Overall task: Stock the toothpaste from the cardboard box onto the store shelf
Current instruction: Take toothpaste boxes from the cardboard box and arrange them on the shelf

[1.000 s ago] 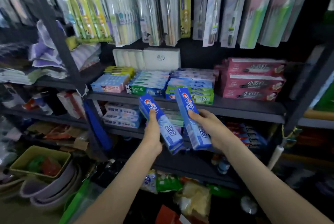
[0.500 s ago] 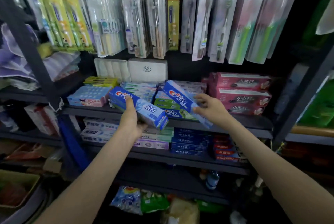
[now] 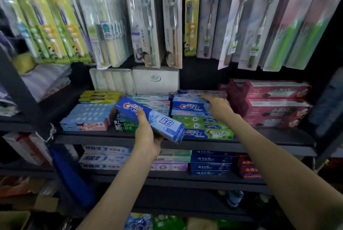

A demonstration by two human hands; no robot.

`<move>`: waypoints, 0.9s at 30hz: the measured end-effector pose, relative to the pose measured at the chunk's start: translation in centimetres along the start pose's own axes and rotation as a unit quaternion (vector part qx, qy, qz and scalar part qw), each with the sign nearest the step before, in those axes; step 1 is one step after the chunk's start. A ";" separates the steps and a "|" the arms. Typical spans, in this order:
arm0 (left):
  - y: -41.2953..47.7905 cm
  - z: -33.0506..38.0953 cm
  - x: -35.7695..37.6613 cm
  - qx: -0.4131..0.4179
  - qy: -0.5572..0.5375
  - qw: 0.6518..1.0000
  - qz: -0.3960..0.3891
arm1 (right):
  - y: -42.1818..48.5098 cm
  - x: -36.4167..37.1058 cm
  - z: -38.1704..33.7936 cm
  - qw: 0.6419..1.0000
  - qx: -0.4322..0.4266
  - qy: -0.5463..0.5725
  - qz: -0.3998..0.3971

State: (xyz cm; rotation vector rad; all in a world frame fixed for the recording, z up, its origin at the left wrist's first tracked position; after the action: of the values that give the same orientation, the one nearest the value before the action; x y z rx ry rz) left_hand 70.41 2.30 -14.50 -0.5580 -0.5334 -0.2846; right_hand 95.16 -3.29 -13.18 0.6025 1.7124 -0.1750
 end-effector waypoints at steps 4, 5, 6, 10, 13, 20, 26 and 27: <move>0.5 -0.2 0.3 0.000 0.000 1.000 -0.001 | 0.0 0.1 -0.3 0.999 -0.037 -0.023 -0.001; 0.5 -0.3 0.6 -0.003 0.000 1.000 -0.002 | -0.3 -0.3 -0.7 0.999 -0.035 -0.002 0.019; 0.4 -0.5 0.9 -0.004 0.000 1.000 -0.006 | -1.2 -1.1 -1.6 0.998 -0.027 0.038 0.051; -0.2 -1.9 2.3 -0.012 0.013 0.999 -0.032 | -6.7 -3.9 -7.5 0.939 -0.043 0.340 -0.040; -0.5 -3.3 3.8 -0.040 0.032 0.997 -0.059 | -9.5 -4.2 -9.4 0.946 -0.089 0.249 -0.188; -1.1 -4.6 5.3 -0.063 -0.018 0.996 -0.067 | -9.5 -5.6 -6.0 0.916 -0.014 0.373 -0.150; 1.0 -1.6 3.1 -0.041 -0.069 0.995 0.054 | -6.9 -6.4 -1.1 0.989 -0.020 0.144 -0.005; 1.2 -1.2 2.9 -0.035 -0.075 0.995 0.058 | -6.4 -5.7 -0.4 0.992 -0.017 0.125 0.004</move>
State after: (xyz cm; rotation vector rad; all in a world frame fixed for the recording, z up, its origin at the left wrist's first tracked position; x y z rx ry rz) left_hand 73.74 2.33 -14.28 -0.6795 -0.6350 -0.1523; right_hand 92.38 -10.21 -8.97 0.6257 1.9513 -0.0662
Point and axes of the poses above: each hand's wrist, its own y-axis towards the middle knuckle, its own x-axis out of the palm, z = x × y, the point moved 4 cm from there along y, towards the middle knuckle, and after that the axes turned 4 degrees about -x, right-handed, at the moved point
